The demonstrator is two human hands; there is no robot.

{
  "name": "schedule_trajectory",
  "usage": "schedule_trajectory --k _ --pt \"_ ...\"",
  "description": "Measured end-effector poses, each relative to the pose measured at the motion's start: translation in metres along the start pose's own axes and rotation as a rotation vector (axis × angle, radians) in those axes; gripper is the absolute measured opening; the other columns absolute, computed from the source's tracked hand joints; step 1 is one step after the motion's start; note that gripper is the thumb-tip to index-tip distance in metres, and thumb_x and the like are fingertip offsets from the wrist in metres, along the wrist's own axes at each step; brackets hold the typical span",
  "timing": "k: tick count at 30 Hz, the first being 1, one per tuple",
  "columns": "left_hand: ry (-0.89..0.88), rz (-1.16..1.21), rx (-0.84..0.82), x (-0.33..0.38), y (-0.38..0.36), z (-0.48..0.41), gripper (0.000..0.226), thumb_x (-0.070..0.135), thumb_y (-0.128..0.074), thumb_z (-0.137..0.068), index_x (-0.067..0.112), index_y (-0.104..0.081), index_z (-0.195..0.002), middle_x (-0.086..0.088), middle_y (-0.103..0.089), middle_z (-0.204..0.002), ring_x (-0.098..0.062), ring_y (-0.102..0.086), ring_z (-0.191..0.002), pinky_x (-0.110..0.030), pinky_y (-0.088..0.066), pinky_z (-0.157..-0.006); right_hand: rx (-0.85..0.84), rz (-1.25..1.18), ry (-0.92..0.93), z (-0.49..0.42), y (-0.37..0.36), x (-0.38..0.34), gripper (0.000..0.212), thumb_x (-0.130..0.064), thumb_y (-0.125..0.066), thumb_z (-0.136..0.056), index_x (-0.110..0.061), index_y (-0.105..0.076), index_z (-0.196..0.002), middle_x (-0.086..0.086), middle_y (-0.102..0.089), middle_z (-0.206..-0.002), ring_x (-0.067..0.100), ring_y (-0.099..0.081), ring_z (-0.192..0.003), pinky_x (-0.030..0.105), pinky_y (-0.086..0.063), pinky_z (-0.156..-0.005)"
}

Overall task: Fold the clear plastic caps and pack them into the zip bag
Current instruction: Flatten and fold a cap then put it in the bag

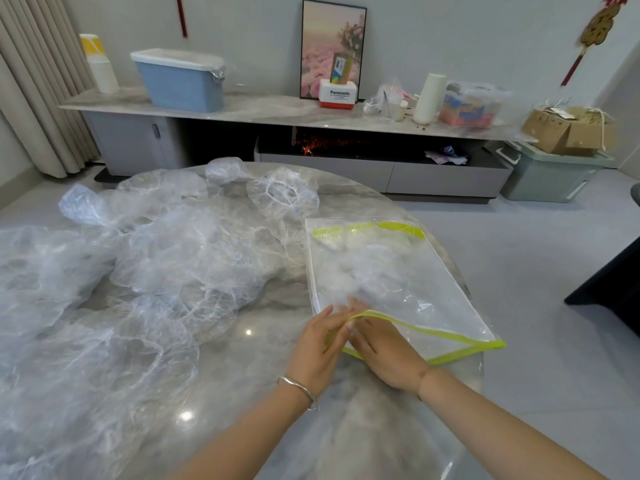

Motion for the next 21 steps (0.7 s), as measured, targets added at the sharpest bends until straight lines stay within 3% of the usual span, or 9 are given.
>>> schedule_trajectory --k 3,6,7,9,11,13,17,19,21 --pt "0.079 -0.130 -0.046 -0.008 0.005 0.004 0.029 0.028 -0.051 -0.095 0.052 -0.048 -0.112 0.020 -0.047 -0.135 -0.006 -0.025 -0.138 -0.020 -0.019 -0.113 -0.051 -0.007 -0.024 0.044 0.003 -0.007 0.090 -0.081 0.005 -0.077 -0.033 -0.020 -0.148 -0.017 -0.013 -0.153 -0.001 -0.010 -0.141 0.009 -0.002 -0.110" --pt "0.095 -0.393 -0.173 -0.010 0.019 0.018 0.048 0.042 -0.055 -0.091 0.038 -0.038 -0.136 0.005 -0.031 -0.150 -0.012 -0.018 -0.142 -0.021 -0.012 -0.114 -0.131 0.014 0.002 0.080 -0.001 -0.022 0.085 -0.082 0.005 -0.075 -0.040 -0.015 -0.146 -0.026 -0.004 -0.152 -0.011 -0.002 -0.139 0.006 0.001 -0.109" --pt "0.100 -0.489 -0.211 -0.012 0.027 0.021 0.058 0.053 -0.049 -0.090 0.033 -0.033 -0.142 0.004 -0.026 -0.153 -0.013 -0.016 -0.143 -0.024 -0.011 -0.115 -0.155 0.023 0.017 0.087 -0.004 -0.027 0.083 -0.080 0.003 -0.077 -0.039 -0.016 -0.147 -0.029 -0.004 -0.150 -0.014 0.000 -0.137 0.005 0.000 -0.109" --pt "0.152 -0.723 -0.238 -0.018 0.052 0.032 0.091 0.081 -0.019 -0.075 0.027 -0.021 -0.148 0.003 -0.016 -0.156 -0.015 -0.010 -0.145 -0.031 -0.010 -0.117 -0.194 0.082 0.068 0.096 -0.008 -0.040 0.079 -0.076 0.002 -0.079 -0.039 -0.018 -0.146 -0.031 -0.003 -0.148 -0.017 -0.001 -0.134 0.004 0.001 -0.107" --pt "0.290 -1.015 -0.223 -0.030 0.087 0.045 0.099 0.083 -0.004 -0.071 0.023 -0.003 -0.150 0.000 0.001 -0.159 -0.022 0.002 -0.146 -0.038 -0.002 -0.117 -0.200 0.104 0.087 0.096 -0.011 -0.051 0.076 -0.072 0.001 -0.081 -0.039 -0.020 -0.147 -0.029 -0.004 -0.149 -0.014 -0.005 -0.135 0.003 0.001 -0.107" --pt "0.492 -1.211 -0.164 -0.039 0.121 0.061 0.084 0.071 -0.013 -0.088 0.018 0.012 -0.149 -0.007 0.017 -0.156 -0.031 0.014 -0.144 -0.046 0.005 -0.115 -0.171 0.086 0.086 0.089 -0.011 -0.057 0.078 -0.073 0.000 -0.082 -0.037 -0.023 -0.147 -0.027 -0.006 -0.150 -0.011 -0.008 -0.137 0.004 0.000 -0.108" --pt "0.833 -1.175 -0.118 -0.051 0.166 0.098 0.089 0.071 -0.015 -0.088 0.012 0.017 -0.147 -0.012 0.022 -0.155 -0.037 0.016 -0.141 -0.054 0.006 -0.113 -0.099 0.066 0.111 0.075 -0.013 -0.081 0.090 -0.081 0.006 -0.075 -0.035 -0.022 -0.147 -0.026 -0.008 -0.150 -0.011 -0.005 -0.137 0.003 0.002 -0.106" --pt "0.830 -1.054 -0.175 -0.054 0.161 0.107 0.086 0.070 -0.017 -0.088 0.016 0.010 -0.149 -0.007 0.015 -0.157 -0.034 0.010 -0.144 -0.051 0.001 -0.115 -0.081 0.043 0.118 0.069 -0.016 -0.093 0.092 -0.083 0.005 -0.074 -0.035 -0.024 -0.147 -0.026 -0.010 -0.148 -0.011 -0.007 -0.136 0.002 0.002 -0.105" --pt "0.700 -1.019 -0.238 -0.048 0.145 0.114 0.081 0.066 -0.021 -0.091 0.018 0.006 -0.150 -0.004 0.011 -0.158 -0.029 0.007 -0.145 -0.046 0.001 -0.116 -0.066 0.017 0.122 0.062 -0.020 -0.106 0.085 -0.081 -0.007 -0.079 -0.033 -0.028 -0.146 -0.023 -0.014 -0.151 -0.007 -0.011 -0.139 0.003 0.000 -0.106"
Point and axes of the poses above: each hand's wrist, its own z-axis away from the middle knuckle, its own y-axis out of the back of the hand, x = y × z, the point moved 4 cm from there along -z, towards the middle knuckle
